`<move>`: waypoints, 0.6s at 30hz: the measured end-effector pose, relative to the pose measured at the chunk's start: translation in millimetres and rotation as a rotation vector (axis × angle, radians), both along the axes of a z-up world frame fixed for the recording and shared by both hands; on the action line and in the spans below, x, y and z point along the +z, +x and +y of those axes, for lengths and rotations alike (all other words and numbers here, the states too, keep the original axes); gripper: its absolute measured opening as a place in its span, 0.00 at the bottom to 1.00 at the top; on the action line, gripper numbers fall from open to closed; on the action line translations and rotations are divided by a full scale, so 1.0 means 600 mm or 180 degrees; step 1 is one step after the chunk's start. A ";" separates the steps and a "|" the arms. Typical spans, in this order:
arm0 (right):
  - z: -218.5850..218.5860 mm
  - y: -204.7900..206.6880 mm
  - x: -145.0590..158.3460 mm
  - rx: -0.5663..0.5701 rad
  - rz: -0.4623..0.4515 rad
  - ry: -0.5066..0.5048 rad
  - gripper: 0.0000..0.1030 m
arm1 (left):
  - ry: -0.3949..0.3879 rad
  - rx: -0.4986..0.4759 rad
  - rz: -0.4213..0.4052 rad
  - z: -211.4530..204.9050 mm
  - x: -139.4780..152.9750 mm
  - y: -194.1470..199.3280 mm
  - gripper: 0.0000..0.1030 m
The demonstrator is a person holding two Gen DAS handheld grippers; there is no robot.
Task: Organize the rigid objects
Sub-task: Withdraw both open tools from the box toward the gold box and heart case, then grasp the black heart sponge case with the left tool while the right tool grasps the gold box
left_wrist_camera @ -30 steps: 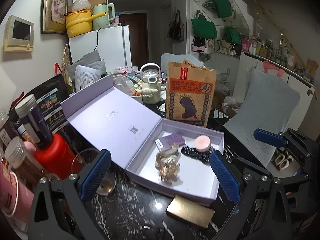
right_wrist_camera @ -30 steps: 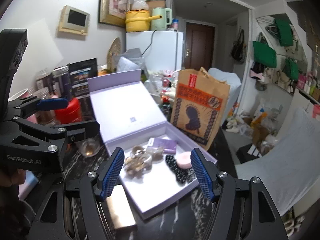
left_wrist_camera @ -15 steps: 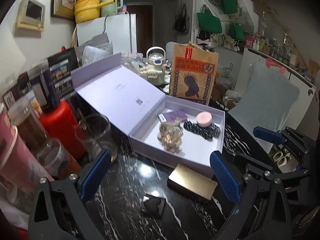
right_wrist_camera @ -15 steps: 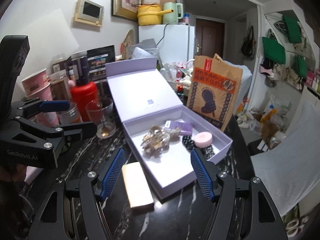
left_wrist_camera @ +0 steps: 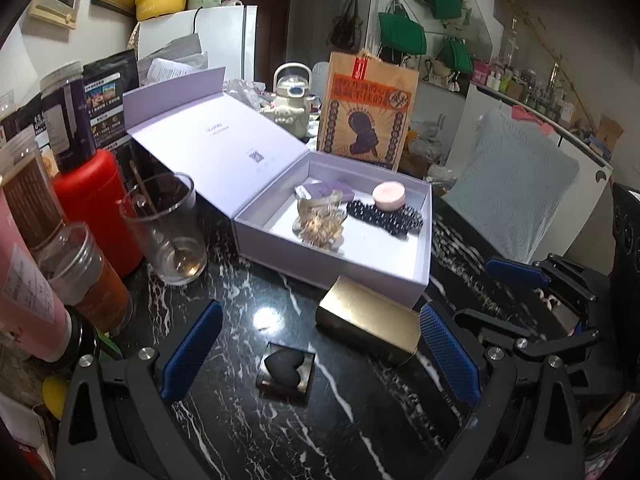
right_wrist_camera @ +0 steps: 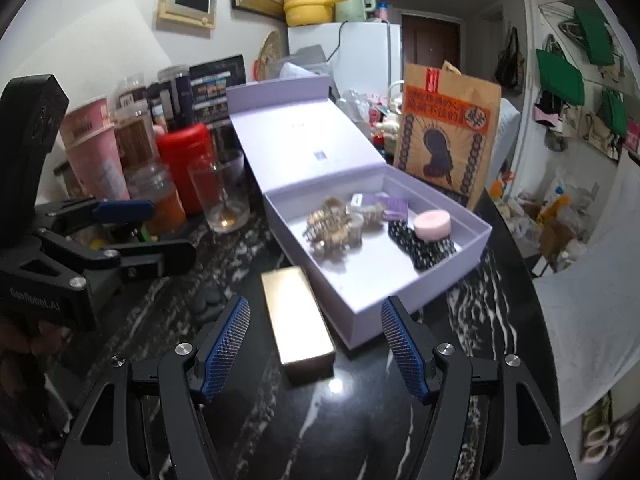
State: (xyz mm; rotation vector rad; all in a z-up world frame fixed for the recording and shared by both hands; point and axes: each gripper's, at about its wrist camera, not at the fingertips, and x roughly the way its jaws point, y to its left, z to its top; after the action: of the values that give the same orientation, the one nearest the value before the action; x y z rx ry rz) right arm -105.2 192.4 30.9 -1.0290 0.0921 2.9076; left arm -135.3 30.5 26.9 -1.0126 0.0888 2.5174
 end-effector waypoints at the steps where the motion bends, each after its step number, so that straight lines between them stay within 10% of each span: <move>1: 0.001 0.000 -0.004 -0.0004 -0.0013 -0.0001 0.67 | -0.0012 0.0002 -0.0027 -0.002 -0.006 -0.001 0.98; 18: 0.005 -0.034 -0.090 0.0086 -0.0363 -0.0122 0.70 | 0.0079 0.0193 -0.0557 -0.025 -0.118 -0.028 0.98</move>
State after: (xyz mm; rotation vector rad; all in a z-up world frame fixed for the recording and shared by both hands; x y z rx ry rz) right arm -125.7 195.2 -22.9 -1.2087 0.1305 2.8740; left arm -152.1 15.2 -44.2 -1.2373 -0.0252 2.4647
